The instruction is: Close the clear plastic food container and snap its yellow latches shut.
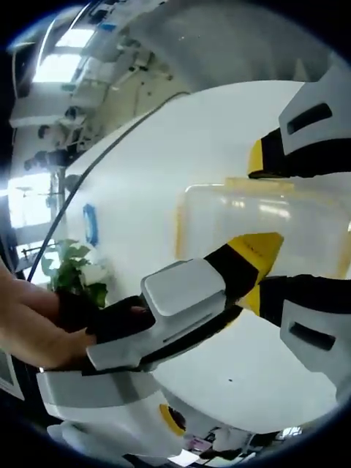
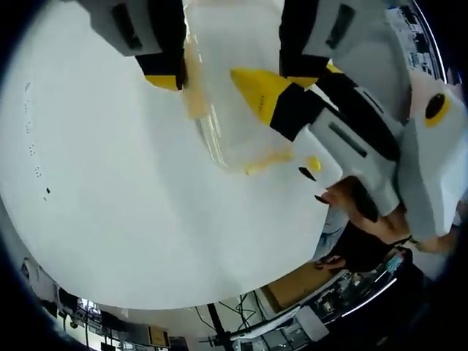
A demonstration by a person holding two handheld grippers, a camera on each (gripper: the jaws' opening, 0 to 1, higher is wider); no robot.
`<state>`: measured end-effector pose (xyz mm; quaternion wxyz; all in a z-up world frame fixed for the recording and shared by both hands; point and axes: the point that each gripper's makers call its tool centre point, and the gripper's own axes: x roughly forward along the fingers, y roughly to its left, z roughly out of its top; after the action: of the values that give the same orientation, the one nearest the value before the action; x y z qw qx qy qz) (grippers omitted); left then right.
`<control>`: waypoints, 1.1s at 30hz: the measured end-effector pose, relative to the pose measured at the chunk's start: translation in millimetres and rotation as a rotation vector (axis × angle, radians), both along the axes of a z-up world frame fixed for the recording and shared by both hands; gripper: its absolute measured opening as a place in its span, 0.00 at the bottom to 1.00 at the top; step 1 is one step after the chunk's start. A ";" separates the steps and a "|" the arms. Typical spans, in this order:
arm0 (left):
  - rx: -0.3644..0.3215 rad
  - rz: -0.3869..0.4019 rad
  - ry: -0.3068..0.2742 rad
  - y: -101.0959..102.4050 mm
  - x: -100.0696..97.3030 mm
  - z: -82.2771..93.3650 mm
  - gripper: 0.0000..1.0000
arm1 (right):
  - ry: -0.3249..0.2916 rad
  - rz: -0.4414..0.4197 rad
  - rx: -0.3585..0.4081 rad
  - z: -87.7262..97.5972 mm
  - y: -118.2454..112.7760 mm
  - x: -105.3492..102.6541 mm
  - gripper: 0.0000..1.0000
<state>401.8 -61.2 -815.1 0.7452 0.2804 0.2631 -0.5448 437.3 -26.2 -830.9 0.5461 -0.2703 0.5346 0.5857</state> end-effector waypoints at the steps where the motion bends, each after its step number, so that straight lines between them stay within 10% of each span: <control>1: -0.001 0.002 0.002 0.1 0.1 0.1 0.50 | 0.006 0.006 -0.003 -0.2 0.1 -0.4 0.49; 26: -0.014 0.000 0.006 1.3 3.5 -0.2 0.51 | 0.118 0.096 0.070 -9.8 0.7 -6.4 0.47; 33: -0.011 0.014 -0.091 -1.2 1.1 -3.6 0.52 | 0.096 0.091 0.091 -7.6 1.9 -8.0 0.49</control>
<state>402.9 -62.4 -818.7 0.7619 0.2987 0.2279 -0.5276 429.3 -24.3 -838.5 0.5042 -0.2408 0.5203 0.6458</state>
